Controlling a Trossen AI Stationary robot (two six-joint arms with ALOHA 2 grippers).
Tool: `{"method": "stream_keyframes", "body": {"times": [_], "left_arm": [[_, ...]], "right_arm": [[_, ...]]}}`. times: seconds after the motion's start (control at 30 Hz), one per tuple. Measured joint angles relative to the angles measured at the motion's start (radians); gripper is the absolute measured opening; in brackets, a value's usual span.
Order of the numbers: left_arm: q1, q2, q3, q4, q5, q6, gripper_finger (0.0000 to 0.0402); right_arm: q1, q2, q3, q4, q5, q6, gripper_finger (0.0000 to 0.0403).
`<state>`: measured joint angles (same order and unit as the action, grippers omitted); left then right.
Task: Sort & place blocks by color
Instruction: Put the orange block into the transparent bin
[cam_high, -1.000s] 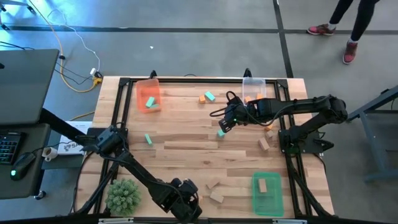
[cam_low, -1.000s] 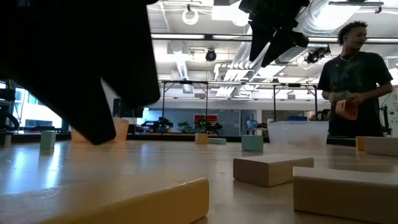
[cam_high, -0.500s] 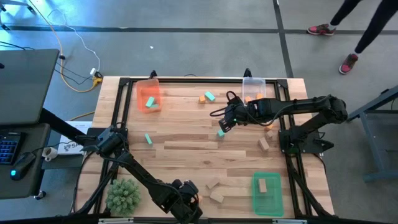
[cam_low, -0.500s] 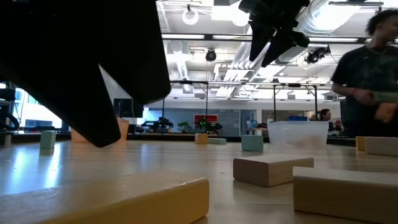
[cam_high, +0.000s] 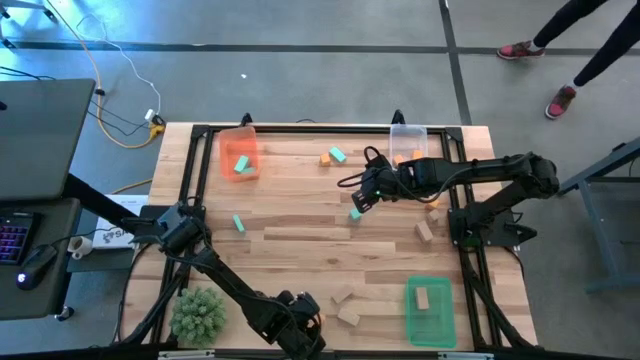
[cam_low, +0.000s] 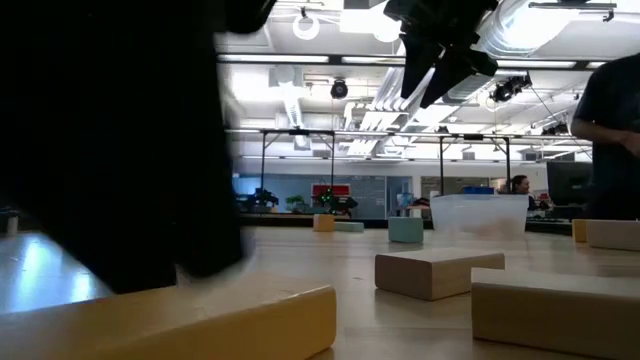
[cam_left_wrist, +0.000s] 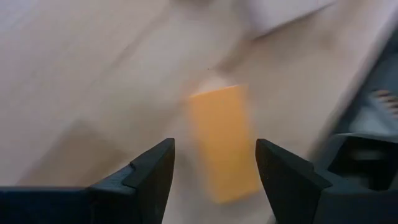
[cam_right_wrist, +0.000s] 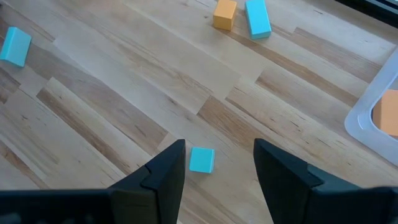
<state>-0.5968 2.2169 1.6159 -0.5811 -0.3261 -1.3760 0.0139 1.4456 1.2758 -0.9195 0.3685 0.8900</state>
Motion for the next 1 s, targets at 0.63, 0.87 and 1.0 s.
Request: {"method": "stream_keyframes", "body": {"times": [0.63, 0.87, 1.0], "left_arm": [[0.0, 0.039, 0.004, -0.068, 0.007, 0.097, 0.0211], [0.0, 0.045, 0.001, -0.085, -0.038, 0.149, 0.0174], [0.003, 0.049, 0.001, -0.089, -0.04, 0.188, 0.0138]], "right_arm": [[0.0, 0.0, 0.0, -0.006, 0.008, -0.001, 0.0177], [0.0, 0.0, 0.0, -0.005, 0.007, 0.002, 0.0177], [0.0, 0.0, 0.0, -0.005, 0.0, 0.002, 0.0177]]}}
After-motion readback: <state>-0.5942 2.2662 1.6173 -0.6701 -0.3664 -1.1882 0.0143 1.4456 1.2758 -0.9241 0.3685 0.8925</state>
